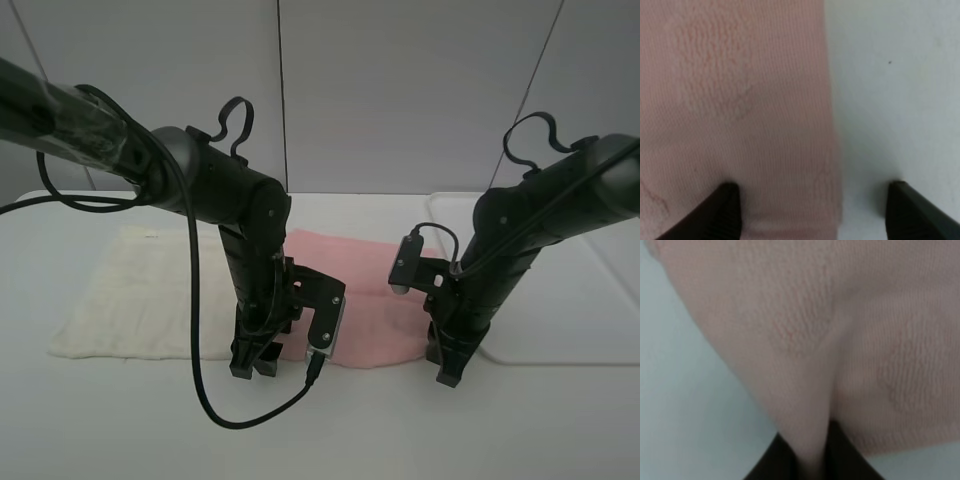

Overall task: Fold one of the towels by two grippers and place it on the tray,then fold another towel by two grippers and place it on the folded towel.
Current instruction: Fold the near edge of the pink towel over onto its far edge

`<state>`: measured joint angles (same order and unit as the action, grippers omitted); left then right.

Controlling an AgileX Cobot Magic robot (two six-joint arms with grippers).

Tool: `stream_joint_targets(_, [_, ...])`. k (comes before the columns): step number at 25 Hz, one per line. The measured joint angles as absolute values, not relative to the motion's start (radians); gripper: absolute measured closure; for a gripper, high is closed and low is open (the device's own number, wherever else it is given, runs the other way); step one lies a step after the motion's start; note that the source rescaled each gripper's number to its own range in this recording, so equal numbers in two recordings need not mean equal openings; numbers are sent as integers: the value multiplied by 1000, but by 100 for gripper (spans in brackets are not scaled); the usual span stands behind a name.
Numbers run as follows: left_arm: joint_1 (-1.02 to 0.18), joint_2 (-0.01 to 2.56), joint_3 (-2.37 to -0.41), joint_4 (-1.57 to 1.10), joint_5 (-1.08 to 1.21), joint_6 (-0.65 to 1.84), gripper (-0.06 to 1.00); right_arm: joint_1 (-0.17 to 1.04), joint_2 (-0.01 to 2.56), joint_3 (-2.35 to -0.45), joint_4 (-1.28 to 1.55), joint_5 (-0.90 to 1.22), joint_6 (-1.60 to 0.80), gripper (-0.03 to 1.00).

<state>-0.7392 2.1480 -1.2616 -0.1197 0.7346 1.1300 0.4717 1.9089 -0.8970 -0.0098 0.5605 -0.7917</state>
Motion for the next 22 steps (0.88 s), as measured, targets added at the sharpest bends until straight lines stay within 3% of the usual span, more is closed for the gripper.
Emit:
stream_joint_targets(7, [-739, 2148, -1262, -120, 735, 1130, 21, 472, 1909, -897, -9, 561, -792, 96])
stream_joint_targets(14, [-738, 2151, -1265, -110, 708, 1131, 88, 472, 1909, -897, -9, 561, -792, 96])
stream_joint_targets(22, [-738, 2150, -1265, -111, 710, 1130, 93, 472, 1909, -901, -9, 570, -792, 96])
